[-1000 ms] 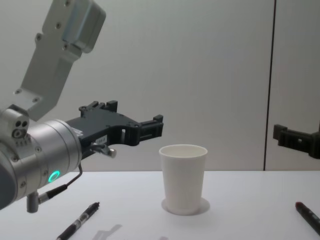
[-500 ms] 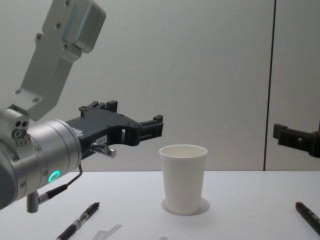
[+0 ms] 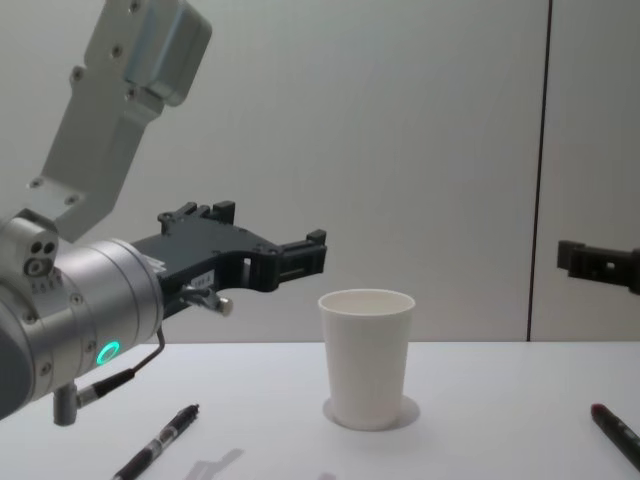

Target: Place the pen into the pen holder.

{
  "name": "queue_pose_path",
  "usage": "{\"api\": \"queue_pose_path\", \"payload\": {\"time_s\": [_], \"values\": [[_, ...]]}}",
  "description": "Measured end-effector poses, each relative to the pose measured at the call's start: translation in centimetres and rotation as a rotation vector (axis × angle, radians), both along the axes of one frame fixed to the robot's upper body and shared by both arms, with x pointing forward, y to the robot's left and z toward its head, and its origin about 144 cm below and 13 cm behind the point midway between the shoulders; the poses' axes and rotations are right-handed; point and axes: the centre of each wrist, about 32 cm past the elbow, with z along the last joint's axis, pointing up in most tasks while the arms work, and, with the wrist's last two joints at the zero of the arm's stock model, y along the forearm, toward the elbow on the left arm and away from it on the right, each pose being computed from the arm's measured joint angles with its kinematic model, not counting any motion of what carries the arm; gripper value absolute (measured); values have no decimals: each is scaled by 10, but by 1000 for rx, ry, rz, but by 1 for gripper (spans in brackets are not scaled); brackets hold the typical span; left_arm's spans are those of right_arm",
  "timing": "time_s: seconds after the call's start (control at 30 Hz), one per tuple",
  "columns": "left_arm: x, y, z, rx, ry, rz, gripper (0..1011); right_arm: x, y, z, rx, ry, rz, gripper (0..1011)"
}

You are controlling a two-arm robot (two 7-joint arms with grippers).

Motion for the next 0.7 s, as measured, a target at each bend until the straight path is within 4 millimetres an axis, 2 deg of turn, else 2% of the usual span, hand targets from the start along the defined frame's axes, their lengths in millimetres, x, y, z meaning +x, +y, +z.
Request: {"api": "queue_pose_path", "payload": {"time_s": [0.7], "values": [[0,0,0,0,0,0,1003,17,-10,31,-5,203,-15,1002]]}}
